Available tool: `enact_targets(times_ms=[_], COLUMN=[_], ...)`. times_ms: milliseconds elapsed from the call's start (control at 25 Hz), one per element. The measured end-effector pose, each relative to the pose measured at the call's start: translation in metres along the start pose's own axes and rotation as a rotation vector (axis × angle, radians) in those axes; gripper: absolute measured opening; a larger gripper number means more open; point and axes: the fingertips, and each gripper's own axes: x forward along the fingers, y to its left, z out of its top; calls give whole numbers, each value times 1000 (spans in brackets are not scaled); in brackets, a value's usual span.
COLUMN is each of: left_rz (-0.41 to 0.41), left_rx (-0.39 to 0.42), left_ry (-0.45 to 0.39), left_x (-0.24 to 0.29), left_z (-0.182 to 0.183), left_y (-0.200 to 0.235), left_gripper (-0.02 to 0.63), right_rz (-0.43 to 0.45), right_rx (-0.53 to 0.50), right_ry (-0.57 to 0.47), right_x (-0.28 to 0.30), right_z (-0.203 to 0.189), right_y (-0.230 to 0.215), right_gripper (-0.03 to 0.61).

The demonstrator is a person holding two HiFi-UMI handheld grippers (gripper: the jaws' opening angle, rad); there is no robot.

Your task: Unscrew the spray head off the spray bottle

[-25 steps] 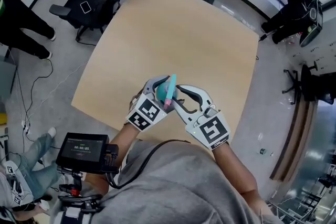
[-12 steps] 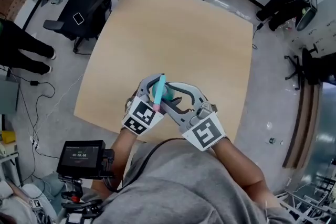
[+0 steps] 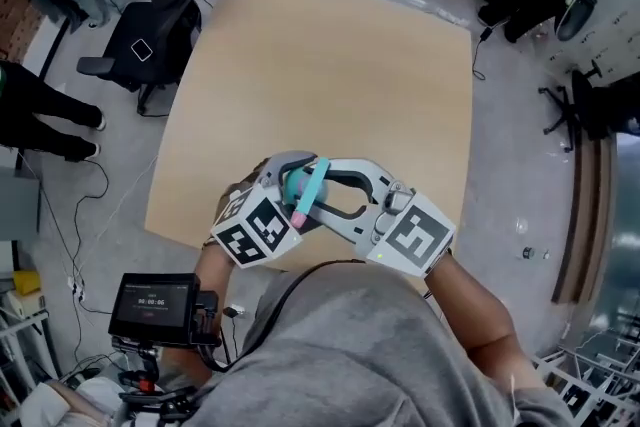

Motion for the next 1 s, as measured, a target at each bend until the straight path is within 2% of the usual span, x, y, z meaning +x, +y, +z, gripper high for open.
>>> enact_targets(times_ms=[80, 160, 240, 320, 400, 480, 520, 560, 600, 680, 800, 880, 920, 1000], left_rz=[-103, -227, -333, -448, -607, -746, -763, -739, -684, -516, -202, -44, 13, 91], left_rx=[-9, -10, 13, 56, 86, 73, 49, 13, -31, -124, -219, -234, -232, -211], left_ry=[-76, -175, -234, -259, -302, -359, -373, -375, -371, -348, -284, -254, -244, -223], left_x=[-9, -20, -30, -40, -56, -69, -69, -66, -61, -51, -43, -44, -45, -44], left_z=[15, 32, 44, 49, 52, 55, 57, 59, 62, 69, 62, 53, 50, 50], left_y=[-17, -37, -56, -74, -98, -117, -120, -117, -111, -91, -46, -26, -20, -13], left_gripper=[399, 399, 397, 399, 398, 399, 399, 399, 399, 399, 398, 398, 399, 398], right_rz=[77, 196, 335, 479, 645, 809, 853, 855, 817, 647, 270, 55, -14, -80], right_rx=[29, 79, 120, 141, 187, 249, 266, 268, 260, 219, 70, 18, 0, -36], right_ry=[-63, -117, -127, -116, -120, -133, -138, -148, -166, -211, -240, -230, -223, -212], right_x=[-5, -13, -20, -27, -34, -42, -44, -46, -48, -52, -48, -43, -41, -34], right_z=[16, 30, 37, 40, 44, 45, 45, 44, 45, 51, 56, 55, 54, 53], right_y=[10, 21, 32, 43, 58, 69, 70, 67, 62, 48, 21, 11, 12, 19], right_gripper=[137, 130, 130, 129, 127, 127, 127, 127, 127, 129, 130, 137, 137, 138])
